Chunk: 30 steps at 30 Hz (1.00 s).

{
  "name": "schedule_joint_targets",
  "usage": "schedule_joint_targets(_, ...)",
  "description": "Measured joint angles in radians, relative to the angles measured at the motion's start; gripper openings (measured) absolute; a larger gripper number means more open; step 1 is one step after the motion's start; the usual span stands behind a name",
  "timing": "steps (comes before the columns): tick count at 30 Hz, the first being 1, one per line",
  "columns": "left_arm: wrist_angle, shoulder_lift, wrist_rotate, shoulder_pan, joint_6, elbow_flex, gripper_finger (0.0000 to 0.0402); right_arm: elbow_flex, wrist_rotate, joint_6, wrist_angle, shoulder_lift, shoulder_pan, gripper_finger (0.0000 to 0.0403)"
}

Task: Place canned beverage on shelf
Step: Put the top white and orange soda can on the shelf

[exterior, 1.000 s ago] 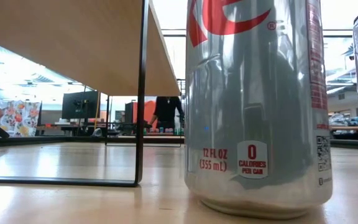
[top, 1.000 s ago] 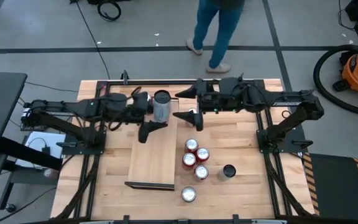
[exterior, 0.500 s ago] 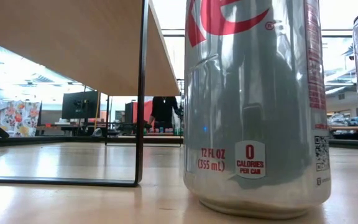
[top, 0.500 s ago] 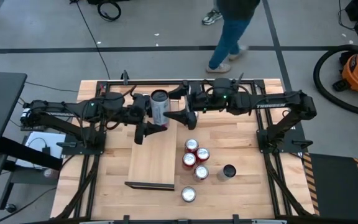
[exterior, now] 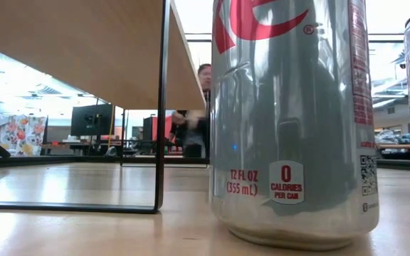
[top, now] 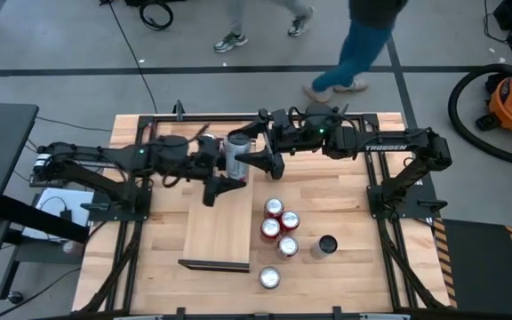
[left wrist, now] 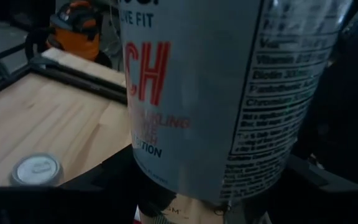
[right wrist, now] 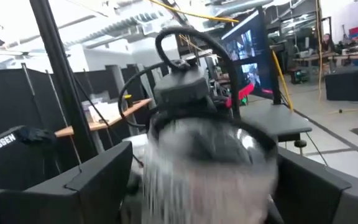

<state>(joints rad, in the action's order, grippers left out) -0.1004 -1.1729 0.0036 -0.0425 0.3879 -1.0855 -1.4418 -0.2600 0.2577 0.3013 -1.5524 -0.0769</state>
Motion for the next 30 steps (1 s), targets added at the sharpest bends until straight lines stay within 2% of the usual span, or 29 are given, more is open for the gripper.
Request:
schedule_joint_targets(10, 0.009, -0.026, 0.016, 0.006, -0.025, 0.0, 0.0272, 0.0, 0.021, 0.002, -0.089, 0.0, -0.005, 0.0343)
schedule_joint_targets(19, -0.032, -0.026, 0.02, 0.04, -0.039, 0.0, 0.0284, 0.0, 0.057, 0.011, -0.122, 0.0, -0.005, 0.0266)
schedule_joint_targets(24, -0.038, -0.026, 0.02, 0.051, -0.048, 0.0, 0.0288, -0.001, 0.075, 0.009, -0.141, 0.0, -0.005, 0.0261)
schedule_joint_targets(30, -0.022, -0.021, -0.02, 0.055, -0.066, -0.006, 0.0345, 0.002, 0.094, 0.02, -0.19, -0.005, -0.005, 0.0271)
